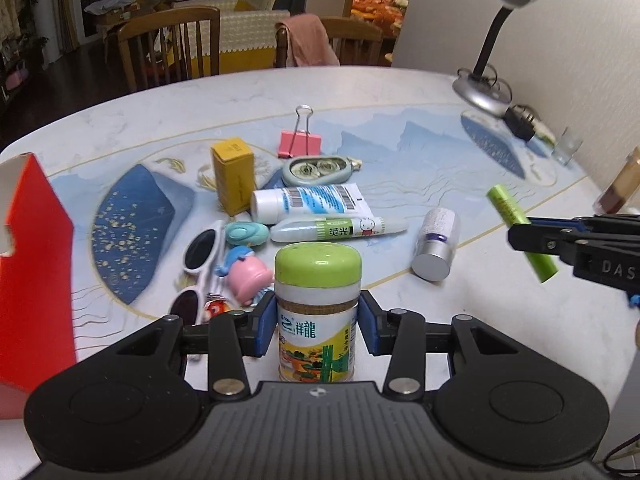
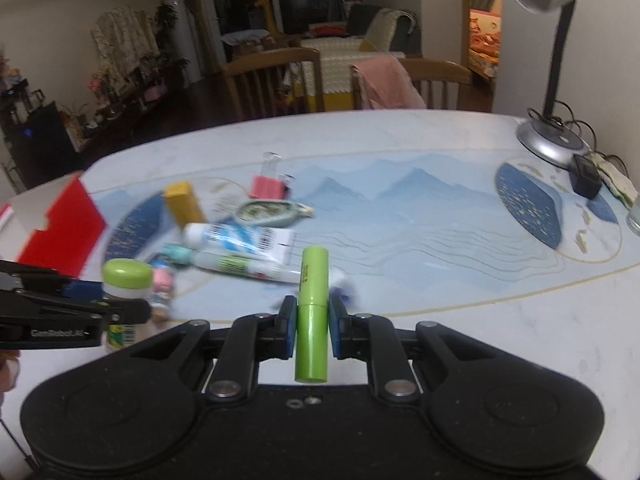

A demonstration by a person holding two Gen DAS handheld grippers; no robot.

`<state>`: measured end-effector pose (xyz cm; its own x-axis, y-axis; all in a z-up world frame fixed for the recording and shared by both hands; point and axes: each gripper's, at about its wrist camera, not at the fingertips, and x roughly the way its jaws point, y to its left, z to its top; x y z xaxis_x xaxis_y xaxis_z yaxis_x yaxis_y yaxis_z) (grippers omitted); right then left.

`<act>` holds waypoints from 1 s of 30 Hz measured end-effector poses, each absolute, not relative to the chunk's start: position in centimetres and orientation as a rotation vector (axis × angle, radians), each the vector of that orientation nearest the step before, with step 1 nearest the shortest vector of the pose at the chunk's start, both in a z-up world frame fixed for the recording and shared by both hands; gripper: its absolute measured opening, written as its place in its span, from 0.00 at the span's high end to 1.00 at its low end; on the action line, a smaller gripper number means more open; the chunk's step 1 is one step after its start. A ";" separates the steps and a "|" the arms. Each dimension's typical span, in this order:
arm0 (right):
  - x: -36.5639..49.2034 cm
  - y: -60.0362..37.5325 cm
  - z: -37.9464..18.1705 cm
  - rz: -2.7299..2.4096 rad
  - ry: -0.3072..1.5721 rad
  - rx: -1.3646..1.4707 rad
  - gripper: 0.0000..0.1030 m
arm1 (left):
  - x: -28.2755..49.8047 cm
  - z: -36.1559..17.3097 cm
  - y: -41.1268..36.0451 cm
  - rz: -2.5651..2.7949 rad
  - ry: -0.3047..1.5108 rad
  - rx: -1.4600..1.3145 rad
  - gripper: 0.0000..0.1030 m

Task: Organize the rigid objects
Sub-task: 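Carry the jar and the lime-green tube over the cardboard box with both grippers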

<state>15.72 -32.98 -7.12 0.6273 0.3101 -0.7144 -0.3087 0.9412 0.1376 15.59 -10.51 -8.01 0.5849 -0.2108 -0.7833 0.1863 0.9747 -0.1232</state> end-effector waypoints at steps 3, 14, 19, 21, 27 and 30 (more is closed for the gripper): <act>15.0 -31.0 -5.9 0.384 0.810 0.001 0.85 | 14.7 -6.9 -8.8 -0.227 0.915 -0.031 0.60; 13.0 -21.3 -2.9 0.515 0.779 -0.046 0.85 | 11.8 -3.3 -0.2 -0.157 0.883 -0.078 0.60; 12.1 -17.0 -1.8 0.573 0.758 -0.061 0.85 | 10.9 -2.2 3.8 -0.110 0.879 -0.077 0.60; 11.8 -15.3 -1.3 0.595 0.748 -0.068 0.85 | 10.6 -1.8 5.4 -0.094 0.873 -0.072 0.60; 11.0 -10.3 -0.5 0.651 0.712 -0.114 0.85 | 10.0 -0.9 9.9 -0.056 0.866 -0.074 0.60; 10.9 -7.9 -0.3 0.677 0.704 -0.127 0.85 | 9.8 -0.6 12.1 -0.042 0.866 -0.073 0.60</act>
